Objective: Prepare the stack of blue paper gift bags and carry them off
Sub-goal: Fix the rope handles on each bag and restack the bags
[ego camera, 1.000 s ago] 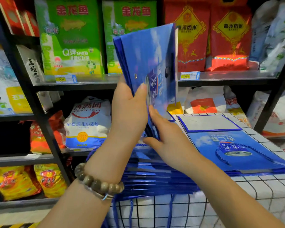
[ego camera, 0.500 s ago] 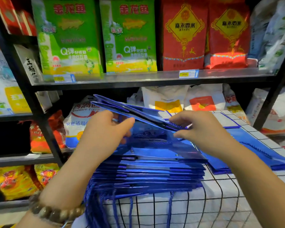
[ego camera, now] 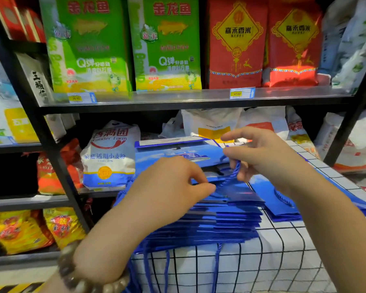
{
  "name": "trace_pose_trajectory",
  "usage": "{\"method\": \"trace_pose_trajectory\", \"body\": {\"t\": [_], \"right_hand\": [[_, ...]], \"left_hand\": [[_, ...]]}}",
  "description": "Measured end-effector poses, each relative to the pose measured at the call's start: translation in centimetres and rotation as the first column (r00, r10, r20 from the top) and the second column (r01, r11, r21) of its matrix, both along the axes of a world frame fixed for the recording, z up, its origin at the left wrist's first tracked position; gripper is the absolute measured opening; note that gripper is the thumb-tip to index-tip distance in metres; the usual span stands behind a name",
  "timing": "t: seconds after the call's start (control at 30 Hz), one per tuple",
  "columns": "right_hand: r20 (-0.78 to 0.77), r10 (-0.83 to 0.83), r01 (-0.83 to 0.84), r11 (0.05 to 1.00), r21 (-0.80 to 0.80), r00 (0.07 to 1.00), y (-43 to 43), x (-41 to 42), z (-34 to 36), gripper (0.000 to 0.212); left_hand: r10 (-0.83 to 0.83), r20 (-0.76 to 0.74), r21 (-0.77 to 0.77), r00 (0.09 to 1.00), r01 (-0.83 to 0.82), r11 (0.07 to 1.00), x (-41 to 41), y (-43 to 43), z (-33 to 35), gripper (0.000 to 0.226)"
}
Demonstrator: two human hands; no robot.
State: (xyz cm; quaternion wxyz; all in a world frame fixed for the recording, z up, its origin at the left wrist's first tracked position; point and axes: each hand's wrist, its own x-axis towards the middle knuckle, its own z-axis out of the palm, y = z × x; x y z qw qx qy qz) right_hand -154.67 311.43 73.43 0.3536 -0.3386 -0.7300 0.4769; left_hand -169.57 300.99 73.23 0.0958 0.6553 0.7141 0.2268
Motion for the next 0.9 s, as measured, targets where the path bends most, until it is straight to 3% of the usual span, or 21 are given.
{"method": "trace_pose_trajectory", "body": {"t": [0.07, 0.2, 0.3, 0.4, 0.5, 0.57, 0.73, 0.9], "right_hand": [[-0.096, 0.015, -0.025, 0.994, -0.104, 0.995, -0.3, -0.3, 0.3, 0.018], [-0.220, -0.013, -0.034, 0.977, -0.209, 0.976, -0.2, -0.5, 0.2, 0.010], [-0.249, -0.066, 0.009, 0.975, -0.223, 0.966, 0.0, -0.4, 0.0, 0.004], [-0.023, -0.034, 0.033, 0.997, -0.064, 0.999, 0.0, -0.4, -0.6, 0.010], [0.199, 0.044, -0.059, 0.996, 0.072, 0.979, -0.5, -1.5, -1.1, 0.013], [0.247, 0.076, -0.108, 0.987, 0.116, 0.966, -0.8, -2.4, -0.9, 0.007], [0.429, 0.224, -0.293, 0.950, 0.103, 0.875, -1.0, -4.7, -0.4, 0.024], [0.406, 0.248, -0.314, 0.944, 0.103, 0.880, -0.8, -5.9, -0.5, 0.019]], "left_hand": [[-0.037, -0.011, -0.023, 0.999, 0.037, 0.999, 0.7, 1.2, -0.6, 0.025], [-0.043, -0.171, 0.029, 0.984, 0.048, 0.998, 1.4, 2.9, -1.2, 0.026], [-0.024, -0.098, 0.090, 0.995, 0.033, 0.995, 0.7, 3.5, -0.8, 0.045], [-0.041, 0.140, 0.137, 0.989, 0.021, 0.990, -0.6, 3.8, 1.0, 0.038], [-0.006, 0.361, 0.128, 0.933, -0.044, 0.991, -1.8, 4.5, 2.4, 0.037], [0.011, 0.439, 0.105, 0.898, -0.063, 0.992, -2.4, 4.8, 2.9, 0.038], [0.048, 0.525, 0.058, 0.850, -0.092, 0.994, -3.4, 5.0, 4.1, 0.038], [0.033, 0.656, 0.039, 0.754, -0.077, 0.996, -4.4, 4.6, 4.6, 0.033]]}}
